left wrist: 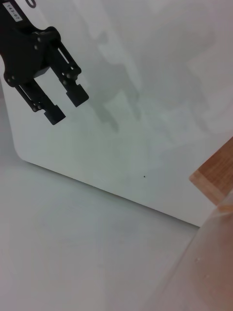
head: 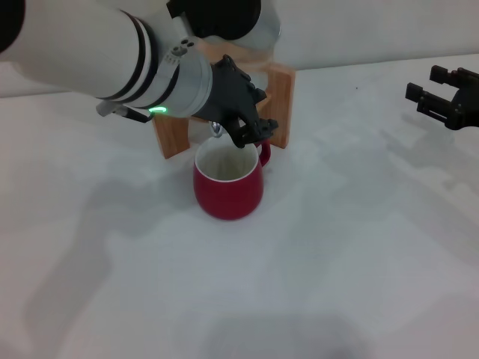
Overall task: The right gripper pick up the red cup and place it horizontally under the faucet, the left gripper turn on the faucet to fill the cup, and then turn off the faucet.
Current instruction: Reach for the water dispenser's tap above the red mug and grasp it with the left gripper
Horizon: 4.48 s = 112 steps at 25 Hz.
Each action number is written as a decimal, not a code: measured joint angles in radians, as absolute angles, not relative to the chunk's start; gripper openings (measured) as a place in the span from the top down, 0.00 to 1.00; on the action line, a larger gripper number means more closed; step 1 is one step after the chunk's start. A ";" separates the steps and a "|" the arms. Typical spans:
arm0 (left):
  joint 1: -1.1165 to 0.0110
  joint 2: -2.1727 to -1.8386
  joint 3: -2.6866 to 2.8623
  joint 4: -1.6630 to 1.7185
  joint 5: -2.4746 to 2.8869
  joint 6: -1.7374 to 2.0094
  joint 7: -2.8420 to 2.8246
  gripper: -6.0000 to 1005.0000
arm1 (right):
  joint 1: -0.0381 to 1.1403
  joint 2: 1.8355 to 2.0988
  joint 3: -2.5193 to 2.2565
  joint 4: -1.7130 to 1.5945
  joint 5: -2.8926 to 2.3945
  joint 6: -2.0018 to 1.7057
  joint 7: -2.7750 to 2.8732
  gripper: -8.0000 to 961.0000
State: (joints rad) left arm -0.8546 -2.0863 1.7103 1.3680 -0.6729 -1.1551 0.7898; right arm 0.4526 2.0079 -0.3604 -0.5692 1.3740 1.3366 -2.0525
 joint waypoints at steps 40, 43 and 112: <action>-0.862 -2.086 1.721 1.372 -0.617 -1.122 0.733 0.60 | 0.450 2.008 -0.360 -0.569 1.376 1.324 -2.052 0.38; -0.860 -2.086 1.718 1.365 -0.620 -1.123 0.731 0.60 | 0.449 2.008 -0.360 -0.569 1.377 1.320 -2.052 0.38; -0.867 -2.086 1.712 1.444 -0.575 -1.187 0.635 0.60 | 0.456 2.008 -0.360 -0.568 1.373 1.280 -2.051 0.38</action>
State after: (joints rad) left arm -0.8671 -2.0863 1.7121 1.4438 -0.5754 -1.1866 0.6346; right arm 0.4556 2.0080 -0.3604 -0.5676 1.3728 1.2797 -2.0509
